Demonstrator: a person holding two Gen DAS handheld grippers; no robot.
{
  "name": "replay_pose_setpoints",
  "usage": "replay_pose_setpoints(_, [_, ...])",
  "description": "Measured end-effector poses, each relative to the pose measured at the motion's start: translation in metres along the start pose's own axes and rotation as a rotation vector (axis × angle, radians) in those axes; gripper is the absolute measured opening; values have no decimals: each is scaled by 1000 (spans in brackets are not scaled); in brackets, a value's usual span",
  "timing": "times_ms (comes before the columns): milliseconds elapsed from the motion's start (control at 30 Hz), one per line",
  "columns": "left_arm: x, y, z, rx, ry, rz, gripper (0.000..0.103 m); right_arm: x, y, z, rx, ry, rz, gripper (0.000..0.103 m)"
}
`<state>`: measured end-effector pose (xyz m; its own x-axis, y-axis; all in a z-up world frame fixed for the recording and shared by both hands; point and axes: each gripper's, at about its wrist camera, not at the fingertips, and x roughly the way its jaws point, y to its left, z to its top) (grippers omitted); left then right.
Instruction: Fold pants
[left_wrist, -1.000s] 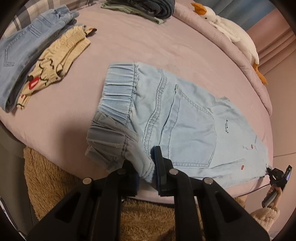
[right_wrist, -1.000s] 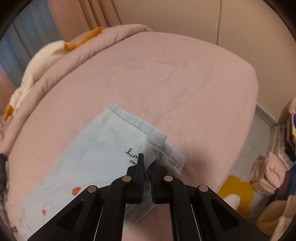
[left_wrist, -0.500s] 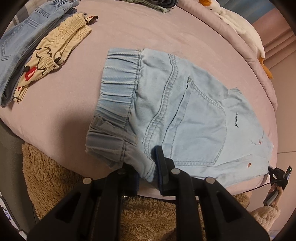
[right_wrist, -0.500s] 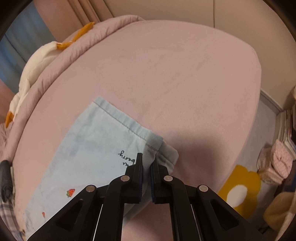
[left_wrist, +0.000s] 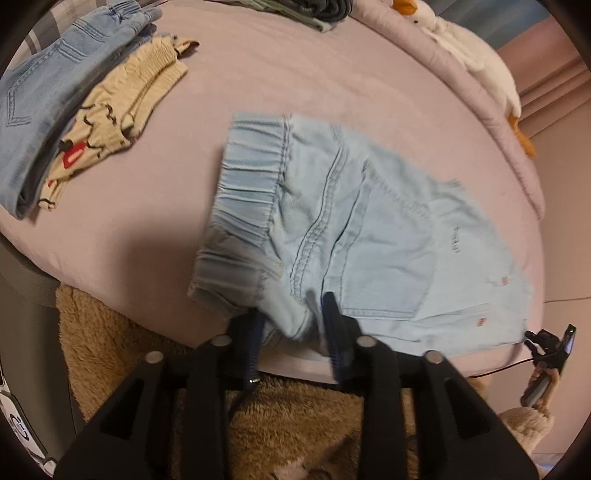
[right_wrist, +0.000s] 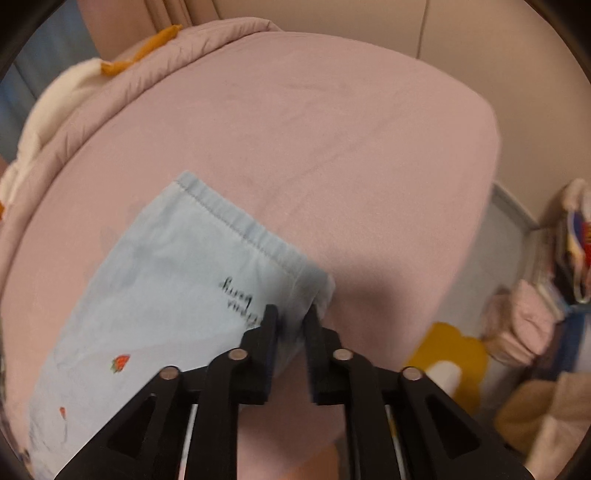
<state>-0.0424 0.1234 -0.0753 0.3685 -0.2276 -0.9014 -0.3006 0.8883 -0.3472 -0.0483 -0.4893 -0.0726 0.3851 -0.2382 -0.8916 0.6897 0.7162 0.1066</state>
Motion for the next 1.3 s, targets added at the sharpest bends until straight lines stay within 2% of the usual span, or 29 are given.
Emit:
replay_pose_setpoints(33, [-5, 1, 3, -3, -15, 17, 63, -12, 11, -2, -25, -33, 0, 40])
replay_pose_setpoints(67, [-11, 1, 6, -5, -44, 45, 68, -22, 20, -4, -52, -55, 13, 55])
replay_pose_setpoints(100, [-19, 2, 13, 0, -99, 68, 73, -37, 40, -8, -104, -84, 62, 59])
replay_pose_setpoints(167, [-25, 2, 21, 18, -161, 76, 76, -52, 70, -15, -171, -89, 157, 59])
replay_pose_setpoints(200, [-25, 2, 32, 24, -180, 73, 77, -60, 99, -22, -242, -72, 245, 59])
replay_pose_setpoints(233, [-23, 4, 38, 23, -185, 63, 77, -64, 116, -26, -288, -60, 299, 59])
replay_pose_setpoints(267, [-21, 5, 44, 17, -185, 51, 76, -68, 147, -35, -372, -30, 405, 59])
replay_pose_setpoints(333, [-11, 9, 57, -11, -171, 24, 76, -69, 196, -51, -478, 55, 553, 59])
replay_pose_setpoints(400, [-1, 8, 67, -19, -152, -15, 75, -69, 237, -69, -571, 117, 628, 59])
replay_pose_setpoints(467, [7, 9, 73, -7, -138, -36, 75, -72, 283, -93, -700, 141, 643, 59])
replay_pose_setpoints(533, [19, 8, 73, 1, -127, -13, 75, -71, 312, -111, -781, 160, 633, 59])
replay_pose_setpoints(600, [30, 8, 66, -6, -126, 4, 75, -64, 342, -130, -839, 227, 649, 59])
replay_pose_setpoints(667, [40, 13, 60, -22, -110, -20, 75, -58, 357, -141, -862, 267, 644, 59])
replay_pose_setpoints(733, [39, 11, 53, 2, -159, -9, 75, -52, 373, -149, -908, 243, 587, 59])
replay_pose_setpoints(800, [39, 8, 52, 37, -166, 12, 71, -42, 387, -159, -951, 240, 536, 59])
replay_pose_setpoints(967, [40, 9, 53, 30, -172, -2, 60, -23, 398, -163, -950, 282, 529, 58])
replay_pose_setpoints(1033, [39, 6, 51, 52, -180, 4, 50, -26, 397, -165, -956, 282, 570, 45])
replay_pose_setpoints(1067, [39, 4, 51, 64, -183, 10, 49, -28, 398, -167, -965, 311, 613, 24])
replay_pose_setpoints(1100, [37, 3, 50, 78, -187, 17, 46, -32, 399, -170, -985, 320, 622, 13])
replay_pose_setpoints(1200, [30, 7, 51, 60, -188, -8, 38, -44, 401, -170, -997, 286, 626, 9])
replay_pose_setpoints(1300, [18, 5, 47, 71, -223, -14, 38, -65, 399, -158, -962, 227, 680, 9])
